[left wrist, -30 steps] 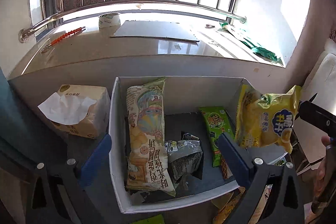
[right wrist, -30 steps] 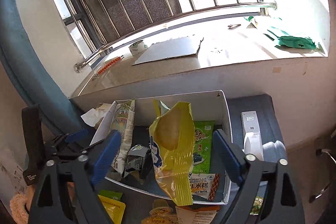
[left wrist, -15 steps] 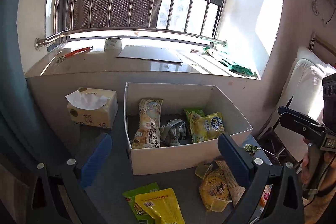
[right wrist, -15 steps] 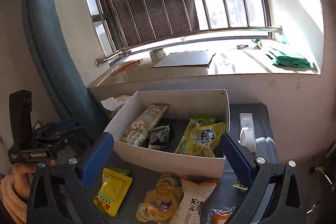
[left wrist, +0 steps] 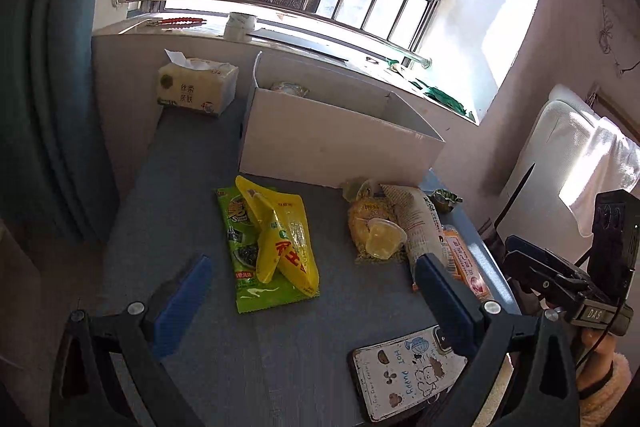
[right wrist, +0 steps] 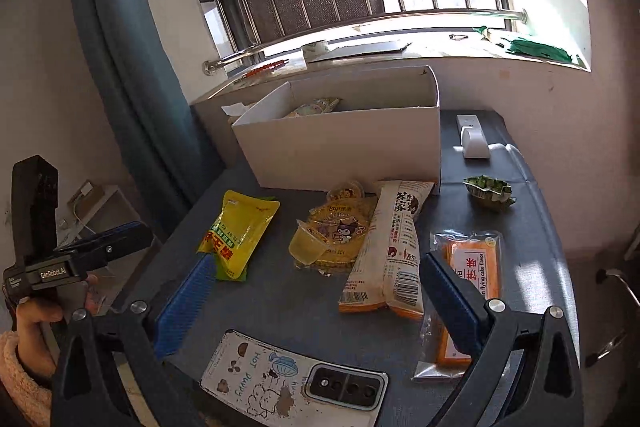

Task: Organize snacks
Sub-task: 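Grasp the jelly cup with the right tool while the left grasps the yellow spicy-strip bag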

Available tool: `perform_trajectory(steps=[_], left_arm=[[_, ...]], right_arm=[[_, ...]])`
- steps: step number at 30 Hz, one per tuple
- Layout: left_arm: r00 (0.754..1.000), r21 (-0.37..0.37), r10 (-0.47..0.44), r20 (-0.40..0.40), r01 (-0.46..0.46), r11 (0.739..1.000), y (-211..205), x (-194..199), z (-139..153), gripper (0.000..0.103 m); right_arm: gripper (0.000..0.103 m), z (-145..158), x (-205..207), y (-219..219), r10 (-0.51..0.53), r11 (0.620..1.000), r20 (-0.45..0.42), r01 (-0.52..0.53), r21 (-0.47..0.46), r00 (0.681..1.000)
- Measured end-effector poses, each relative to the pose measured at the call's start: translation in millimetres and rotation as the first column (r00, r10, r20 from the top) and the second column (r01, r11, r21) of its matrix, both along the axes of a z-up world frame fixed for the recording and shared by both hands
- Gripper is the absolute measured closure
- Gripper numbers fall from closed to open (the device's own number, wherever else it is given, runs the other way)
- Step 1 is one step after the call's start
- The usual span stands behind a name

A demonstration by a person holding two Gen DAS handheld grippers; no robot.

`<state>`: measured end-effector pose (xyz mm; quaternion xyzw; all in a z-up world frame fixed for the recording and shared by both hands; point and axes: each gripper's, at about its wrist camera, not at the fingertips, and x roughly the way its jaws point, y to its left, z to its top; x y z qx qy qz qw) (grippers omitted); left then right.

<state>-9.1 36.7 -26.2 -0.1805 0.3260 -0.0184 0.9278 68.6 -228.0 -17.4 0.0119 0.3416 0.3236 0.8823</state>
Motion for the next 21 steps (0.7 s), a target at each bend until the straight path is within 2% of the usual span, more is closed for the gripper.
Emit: perform_trajectory(steps=[4,7,13,21], left_arm=[[1.000,-0.002,-0.012,0.005,0.012,1.000,-7.9,-8.2,-4.2,0.000],[1.000,0.002,-0.026,0.007,0.026,1.000,-13.3,-9.0,-2.3,0.000],[1.000,0.019,-0.026,0.010,0.026,0.999,-12.7,-13.7,-1.5,0.000],[1.000,-0.004,-0.020,-0.013,0.020,1.000,0.3,-20.4,-12.1,0.000]], right_arm=[[0.000,-24.6,-9.6,5.4,0.043,0.999,-0.092,-0.044,-0.002,0.995],[0.000,-33.5,-11.0,11.1,0.046,0.999,-0.128,-0.046,0.004,0.991],[0.000,-34.5,-6.6,22.9,0.024,1.000,-0.135,-0.023,0.010,0.991],[0.000,-35.8,27.6,68.1,0.005,0.995,-0.085,-0.013,-0.103,0.996]])
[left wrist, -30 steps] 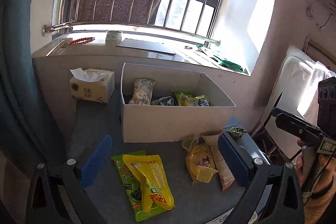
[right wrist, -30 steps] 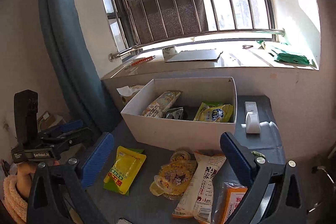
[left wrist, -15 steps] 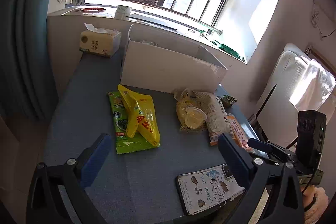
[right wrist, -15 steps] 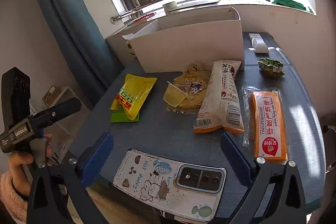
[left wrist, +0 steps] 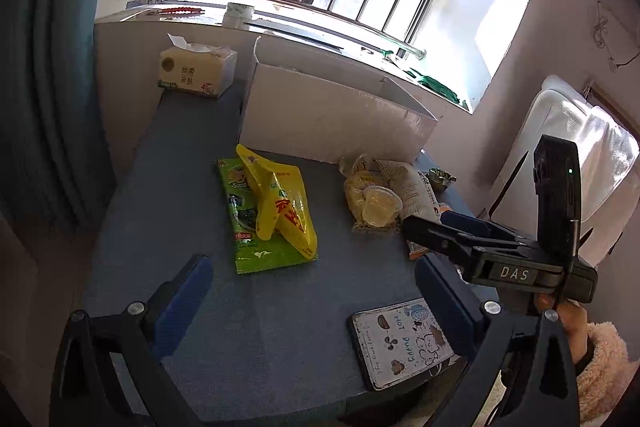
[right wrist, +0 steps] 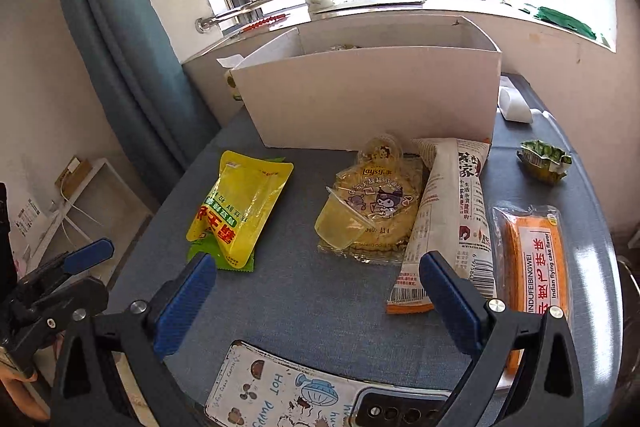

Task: Organize snacks
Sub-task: 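Grasp the jelly cup with the right tool while the left grasps the yellow spicy-strip bag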

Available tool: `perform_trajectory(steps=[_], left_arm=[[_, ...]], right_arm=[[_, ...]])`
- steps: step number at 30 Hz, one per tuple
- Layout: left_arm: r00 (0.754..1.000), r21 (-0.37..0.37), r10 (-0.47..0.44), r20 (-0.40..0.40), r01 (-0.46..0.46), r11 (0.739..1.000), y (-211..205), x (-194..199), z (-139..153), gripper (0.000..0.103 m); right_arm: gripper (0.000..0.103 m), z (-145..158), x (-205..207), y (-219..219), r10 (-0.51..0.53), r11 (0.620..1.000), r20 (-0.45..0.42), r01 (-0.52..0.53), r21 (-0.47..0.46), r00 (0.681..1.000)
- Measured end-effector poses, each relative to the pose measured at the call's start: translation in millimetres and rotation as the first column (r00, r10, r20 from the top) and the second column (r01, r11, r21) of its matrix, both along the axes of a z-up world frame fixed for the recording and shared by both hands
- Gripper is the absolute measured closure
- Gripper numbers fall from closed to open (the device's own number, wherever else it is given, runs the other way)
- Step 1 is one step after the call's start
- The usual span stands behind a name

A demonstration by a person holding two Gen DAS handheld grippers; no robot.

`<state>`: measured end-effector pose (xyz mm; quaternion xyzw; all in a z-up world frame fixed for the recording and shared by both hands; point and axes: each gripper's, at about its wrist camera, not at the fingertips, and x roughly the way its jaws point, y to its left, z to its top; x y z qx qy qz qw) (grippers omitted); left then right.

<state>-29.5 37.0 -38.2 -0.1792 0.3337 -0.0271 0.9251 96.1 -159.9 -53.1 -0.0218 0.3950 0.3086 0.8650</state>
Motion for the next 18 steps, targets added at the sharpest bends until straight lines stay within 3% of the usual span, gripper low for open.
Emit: perform_trajectory(steps=[4,9,10,12,13,18], left_arm=[[0.999,-0.032,0.036,-0.006,-0.036,0.999,12.9,-3.8,-3.0,0.000],[0.999,-0.037,0.050,-0.022,-0.051,0.998,22.1,-6.7,-6.5,0.000],[0.998,-0.037,0.056,-0.027,-0.057,0.998,23.3,-6.6,-7.8,0.000],[0.998,-0.044,0.058,-0.035,-0.059,0.997,25.9,-5.9,-10.6,0.000],[0.998,-0.048,0.057,-0.039,-0.059,0.997,26.0,-5.0,-11.8,0.000],[0.998,-0.037,0.035,-0.050,-0.037,0.999,18.8,2.6,-15.1,0.000]], right_arm=[[0.000,-10.3,17.9,26.3,-0.015,0.997,0.017,0.016,-0.072,1.000],[0.000,-36.3,40.8,38.7,-0.010,0.997,-0.110,0.001,-0.079,0.994],[0.004,-39.0,42.8,38.6,-0.011,0.997,-0.116,0.002,-0.078,0.993],[0.023,-37.5,42.6,37.5,-0.027,0.995,-0.066,0.020,-0.101,0.997],[0.055,-36.1,43.3,36.7,-0.042,0.991,-0.038,0.037,-0.127,0.998],[0.053,-31.8,47.9,24.0,0.006,0.997,-0.072,-0.011,-0.074,0.997]])
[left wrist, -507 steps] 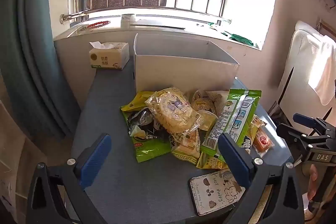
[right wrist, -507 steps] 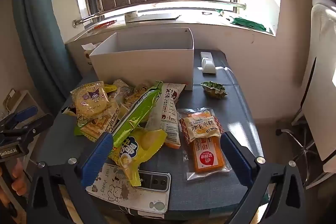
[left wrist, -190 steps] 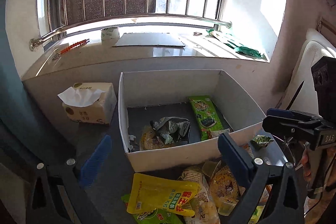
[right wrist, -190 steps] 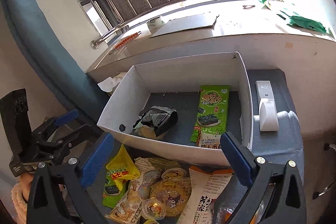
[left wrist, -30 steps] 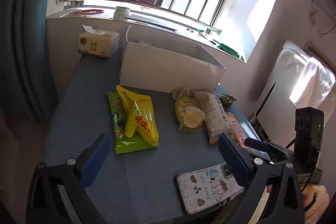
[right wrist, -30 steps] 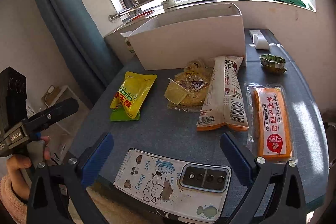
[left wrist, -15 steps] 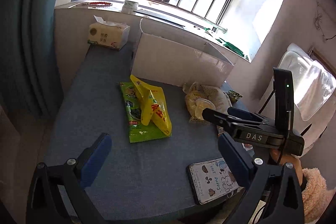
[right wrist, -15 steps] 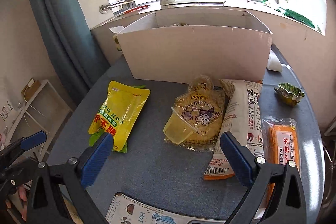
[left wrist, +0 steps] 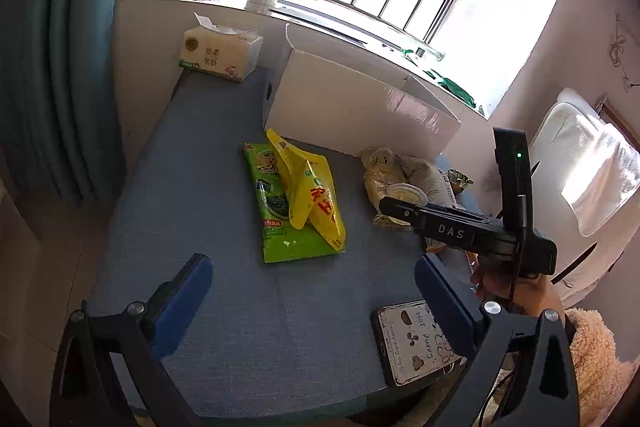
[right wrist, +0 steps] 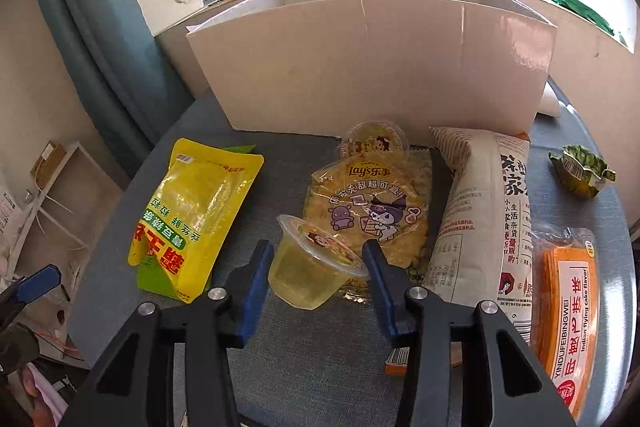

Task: Organize snacks
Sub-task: 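Grasp the jelly cup with the right tool while the left grasps the yellow spicy-strip bag, then drop the jelly cup and yellow bag into the white box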

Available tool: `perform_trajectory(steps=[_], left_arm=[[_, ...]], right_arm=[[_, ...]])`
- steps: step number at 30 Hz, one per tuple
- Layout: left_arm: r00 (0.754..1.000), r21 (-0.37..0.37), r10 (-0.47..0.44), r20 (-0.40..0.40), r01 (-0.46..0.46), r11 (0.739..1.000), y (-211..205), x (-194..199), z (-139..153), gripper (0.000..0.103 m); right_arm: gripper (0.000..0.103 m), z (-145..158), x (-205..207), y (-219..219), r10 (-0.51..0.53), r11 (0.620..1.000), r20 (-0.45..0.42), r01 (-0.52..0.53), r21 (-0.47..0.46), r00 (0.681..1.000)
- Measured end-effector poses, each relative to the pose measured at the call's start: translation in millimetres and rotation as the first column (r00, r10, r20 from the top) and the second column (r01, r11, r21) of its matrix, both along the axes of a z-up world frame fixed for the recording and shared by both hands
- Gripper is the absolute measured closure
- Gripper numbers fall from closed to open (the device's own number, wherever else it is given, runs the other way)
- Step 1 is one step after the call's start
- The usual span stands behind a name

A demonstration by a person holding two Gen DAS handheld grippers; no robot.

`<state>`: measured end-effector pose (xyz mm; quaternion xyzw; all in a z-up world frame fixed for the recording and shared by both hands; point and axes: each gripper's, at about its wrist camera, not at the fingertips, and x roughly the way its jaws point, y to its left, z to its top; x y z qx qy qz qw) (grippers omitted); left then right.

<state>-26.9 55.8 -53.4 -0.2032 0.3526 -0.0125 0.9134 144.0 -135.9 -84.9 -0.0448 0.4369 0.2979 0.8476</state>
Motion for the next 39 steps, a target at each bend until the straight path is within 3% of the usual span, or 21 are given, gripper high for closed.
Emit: perform_trajectory(steps=[9,15,20,23,25,28,32,39], left_arm=[[0.996,0.049,-0.062,-0.060,0.065,0.997,-19.7,35.6,-8.7,0.000],[0.986,0.195,-0.050,-0.158,0.081,0.977,-34.7,86.8,-21.1,0.000],[0.969,0.391,-0.024,-0.246,0.122,0.912,-55.4,127.2,-37.1,0.000],[0.958,0.456,-0.004,-0.287,0.140,0.879,-62.9,142.3,-49.0,0.002],[0.956,0.474,0.002,-0.294,0.144,0.868,-63.7,146.6,-54.0,0.022],[0.965,0.472,-0.045,-0.259,0.167,0.866,-61.7,142.1,-48.1,0.051],[0.975,0.316,-0.088,-0.202,0.149,0.937,-42.0,129.1,-36.7,0.053],[0.985,0.175,-0.149,-0.083,0.162,0.971,-29.6,104.2,1.7,0.053]], right_arm=[[0.053,42.4,-34.2,-40.9,0.013,0.987,0.061,-0.022,0.156,0.998],[0.053,60.7,-52.8,-66.0,-0.003,0.977,0.092,-0.017,0.215,0.996],[0.053,59.5,-57.0,-82.0,-0.020,0.972,0.082,0.000,0.234,0.996],[0.053,57.3,-59.0,-88.7,-0.022,0.971,0.078,0.002,0.240,0.997],[0.053,55.3,-58.8,-90.3,-0.025,0.971,0.072,0.007,0.238,0.997],[0.053,53.2,-58.1,-93.7,-0.022,0.968,0.062,0.006,0.253,0.998],[0.053,51.1,-57.5,-97.0,-0.023,0.965,0.056,0.008,0.264,0.998],[0.053,48.8,-49.3,-92.5,-0.008,0.957,0.028,-0.001,0.289,1.000]])
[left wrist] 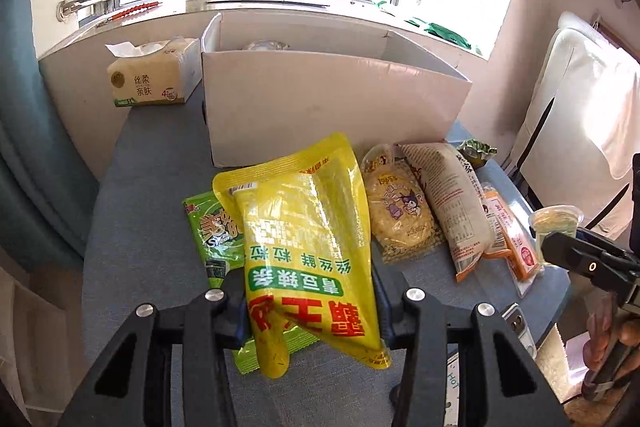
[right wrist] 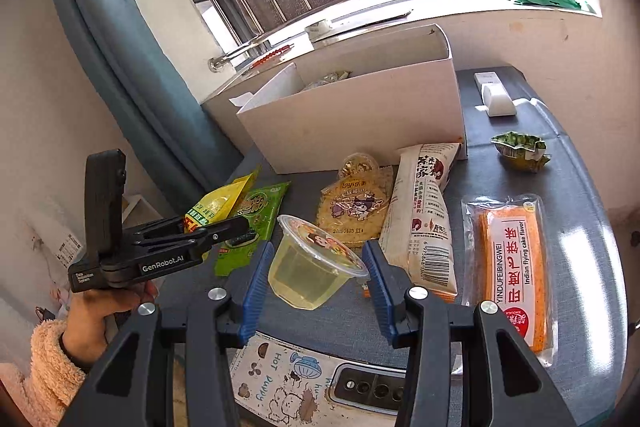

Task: Organize snacks
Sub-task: 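Drop the jelly cup and yellow bag into the white box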

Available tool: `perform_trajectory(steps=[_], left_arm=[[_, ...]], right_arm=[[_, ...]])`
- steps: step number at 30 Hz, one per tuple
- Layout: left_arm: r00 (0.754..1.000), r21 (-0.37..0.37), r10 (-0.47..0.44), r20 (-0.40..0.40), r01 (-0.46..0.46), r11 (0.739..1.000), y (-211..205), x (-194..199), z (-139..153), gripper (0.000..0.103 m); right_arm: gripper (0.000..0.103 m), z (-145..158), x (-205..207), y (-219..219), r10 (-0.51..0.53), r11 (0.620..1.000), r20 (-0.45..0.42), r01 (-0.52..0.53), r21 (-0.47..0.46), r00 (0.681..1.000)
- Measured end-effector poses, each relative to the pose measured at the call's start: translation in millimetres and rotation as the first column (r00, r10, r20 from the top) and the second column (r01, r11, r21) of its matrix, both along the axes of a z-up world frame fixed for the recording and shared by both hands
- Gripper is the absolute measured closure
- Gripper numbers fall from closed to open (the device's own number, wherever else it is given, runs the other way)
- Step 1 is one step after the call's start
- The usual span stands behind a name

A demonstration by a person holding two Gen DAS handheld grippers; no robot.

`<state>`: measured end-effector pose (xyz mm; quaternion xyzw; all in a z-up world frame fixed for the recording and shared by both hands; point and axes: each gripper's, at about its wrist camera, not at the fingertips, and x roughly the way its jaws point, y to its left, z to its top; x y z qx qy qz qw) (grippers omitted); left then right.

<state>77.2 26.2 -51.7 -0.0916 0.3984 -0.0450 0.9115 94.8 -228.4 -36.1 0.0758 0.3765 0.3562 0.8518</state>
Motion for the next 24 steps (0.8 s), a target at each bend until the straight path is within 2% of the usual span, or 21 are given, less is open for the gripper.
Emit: perform_trajectory(steps=[3,4,7,10,12,15,18,21,23,24], left_arm=[[0.998,-0.075,0.014,0.067,-0.009,0.997,11.6,3.0,25.7,0.053],[0.996,-0.080,0.013,0.087,-0.006,0.997,13.1,6.5,35.7,0.053],[0.990,-0.060,0.021,0.137,-0.013,0.998,15.4,25.2,60.7,0.053],[0.984,-0.049,0.007,0.178,0.002,0.999,16.2,59.1,81.6,0.052],[0.981,-0.039,-0.006,0.195,0.014,0.999,13.9,82.4,92.7,0.052],[0.981,-0.010,-0.021,0.191,0.024,1.000,9.9,129.2,105.2,0.052],[0.982,0.022,-0.045,0.185,0.041,0.999,6.6,171.1,107.3,0.052],[0.986,0.032,-0.071,0.151,0.067,0.997,3.9,202.1,101.0,0.051],[0.988,0.022,-0.084,0.130,0.082,0.996,3.7,216.2,95.6,0.040],[0.989,0.029,-0.086,0.122,0.083,0.996,1.3,221.8,92.2,0.024]], right_arm=[[0.053,9.0,12.5,1.9,0.008,0.999,-0.001,-0.008,0.032,1.000],[0.053,13.9,18.7,3.1,0.012,0.999,0.003,-0.012,0.043,1.000],[0.053,29.8,44.6,10.6,0.014,0.999,0.021,-0.015,0.050,1.000],[0.053,48.1,79.1,20.0,-0.010,0.999,0.041,0.009,0.040,0.999],[0.053,63.0,105.5,24.8,-0.025,0.997,0.045,0.022,0.068,0.999],[0.053,80.8,148.5,37.7,-0.057,0.997,0.057,0.054,0.049,0.997],[0.052,85.9,186.4,43.7,-0.066,0.993,0.040,0.062,0.097,0.997],[0.052,83.9,211.9,50.2,-0.098,0.994,0.016,0.097,0.048,0.995],[0.051,80.5,222.4,52.1,-0.101,0.995,0.008,0.101,0.026,0.995],[0.047,78.0,225.7,53.0,-0.097,0.995,-0.003,0.097,0.019,0.995]])
